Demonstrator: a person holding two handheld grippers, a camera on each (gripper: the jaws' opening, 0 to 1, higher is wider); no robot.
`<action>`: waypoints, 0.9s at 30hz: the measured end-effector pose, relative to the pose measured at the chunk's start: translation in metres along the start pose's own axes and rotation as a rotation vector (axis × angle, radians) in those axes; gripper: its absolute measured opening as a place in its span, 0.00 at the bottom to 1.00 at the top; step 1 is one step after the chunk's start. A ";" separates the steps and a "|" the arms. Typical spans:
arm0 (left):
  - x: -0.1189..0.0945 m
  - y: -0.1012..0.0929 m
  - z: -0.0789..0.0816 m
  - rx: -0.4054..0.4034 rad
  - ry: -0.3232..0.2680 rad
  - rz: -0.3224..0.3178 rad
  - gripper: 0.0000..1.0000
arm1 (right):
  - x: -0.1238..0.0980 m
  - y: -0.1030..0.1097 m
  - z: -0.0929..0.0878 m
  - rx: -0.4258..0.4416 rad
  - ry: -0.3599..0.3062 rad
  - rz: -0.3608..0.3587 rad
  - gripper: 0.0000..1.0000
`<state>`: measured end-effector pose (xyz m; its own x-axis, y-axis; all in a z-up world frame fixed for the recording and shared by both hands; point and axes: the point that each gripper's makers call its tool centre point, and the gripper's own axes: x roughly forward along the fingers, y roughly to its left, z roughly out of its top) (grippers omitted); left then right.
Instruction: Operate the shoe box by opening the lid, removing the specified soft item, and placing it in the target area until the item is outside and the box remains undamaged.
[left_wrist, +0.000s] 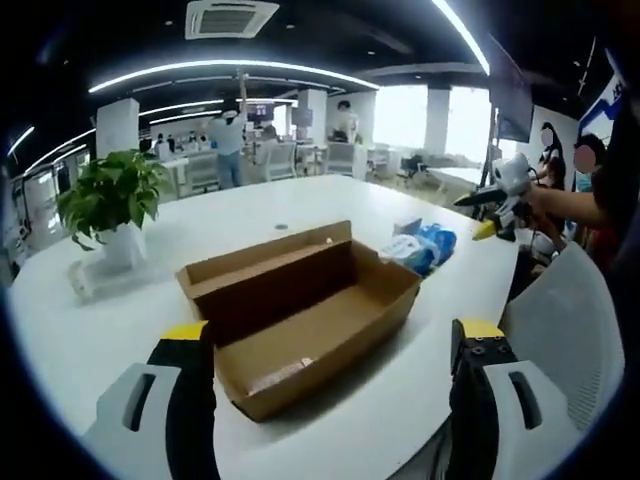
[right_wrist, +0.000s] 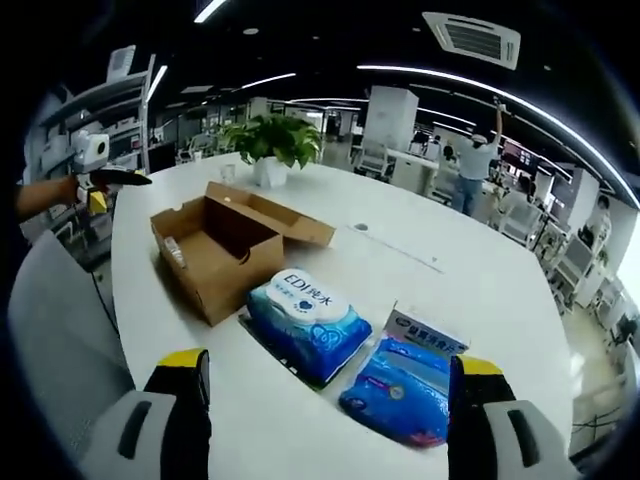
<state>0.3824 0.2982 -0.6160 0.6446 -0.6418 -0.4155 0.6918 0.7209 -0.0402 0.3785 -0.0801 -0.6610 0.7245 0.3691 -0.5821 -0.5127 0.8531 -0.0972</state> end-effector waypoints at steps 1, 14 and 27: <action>0.001 0.001 -0.001 0.014 0.013 -0.007 0.98 | -0.001 0.002 -0.001 0.004 -0.003 -0.001 1.00; 0.013 0.009 0.008 0.116 0.085 -0.073 0.95 | -0.014 0.019 -0.012 0.058 -0.031 -0.013 0.99; 0.031 0.019 0.007 0.234 0.178 -0.133 0.87 | -0.029 0.040 -0.021 0.042 -0.033 -0.015 0.99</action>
<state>0.4180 0.2900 -0.6233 0.4904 -0.6557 -0.5741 0.8357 0.5407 0.0962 0.3272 -0.0642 -0.6655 0.7474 0.3675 -0.5535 -0.4821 0.8732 -0.0712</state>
